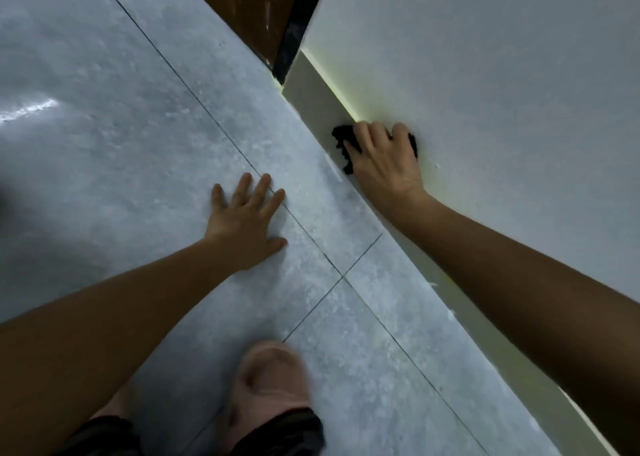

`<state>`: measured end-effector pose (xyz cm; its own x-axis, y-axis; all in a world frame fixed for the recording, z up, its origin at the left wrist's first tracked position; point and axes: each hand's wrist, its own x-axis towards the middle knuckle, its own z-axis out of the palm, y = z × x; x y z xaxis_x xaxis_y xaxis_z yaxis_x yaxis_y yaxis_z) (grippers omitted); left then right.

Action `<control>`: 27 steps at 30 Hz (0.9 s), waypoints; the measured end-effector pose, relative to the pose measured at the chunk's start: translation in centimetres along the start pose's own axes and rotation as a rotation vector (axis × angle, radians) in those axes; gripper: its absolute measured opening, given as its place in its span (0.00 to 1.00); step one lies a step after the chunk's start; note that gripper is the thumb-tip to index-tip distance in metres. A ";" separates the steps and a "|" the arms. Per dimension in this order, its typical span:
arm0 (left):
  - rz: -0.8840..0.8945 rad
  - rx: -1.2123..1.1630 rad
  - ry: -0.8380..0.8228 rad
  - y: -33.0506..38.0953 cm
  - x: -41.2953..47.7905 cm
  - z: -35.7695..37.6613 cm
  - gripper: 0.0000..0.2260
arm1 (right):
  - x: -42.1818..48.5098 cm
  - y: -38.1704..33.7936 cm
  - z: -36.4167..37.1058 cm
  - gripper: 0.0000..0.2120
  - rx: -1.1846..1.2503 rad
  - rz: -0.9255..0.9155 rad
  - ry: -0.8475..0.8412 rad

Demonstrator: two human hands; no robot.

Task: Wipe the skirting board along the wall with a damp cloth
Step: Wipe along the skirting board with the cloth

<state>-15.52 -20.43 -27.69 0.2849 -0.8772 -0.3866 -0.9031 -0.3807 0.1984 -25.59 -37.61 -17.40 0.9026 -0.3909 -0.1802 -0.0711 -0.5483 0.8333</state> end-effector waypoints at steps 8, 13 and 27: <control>0.032 0.023 -0.042 -0.5 0.3 0.1 0.36 | 3.8 -1.9 -0.5 0.19 -0.091 -0.139 -0.042; -0.021 -0.033 -0.022 0.4 0.1 0.2 0.34 | -1.0 -2.2 1.7 0.20 -0.101 -0.152 -0.121; 0.166 0.089 0.007 4.1 -0.4 3.0 0.35 | -0.8 -1.0 1.9 0.22 -0.067 -0.075 -0.033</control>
<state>-20.34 -20.72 -29.43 0.1312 -0.9280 -0.3488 -0.9627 -0.2032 0.1786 -27.06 -38.17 -19.08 0.8896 -0.3756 -0.2599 0.0259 -0.5267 0.8497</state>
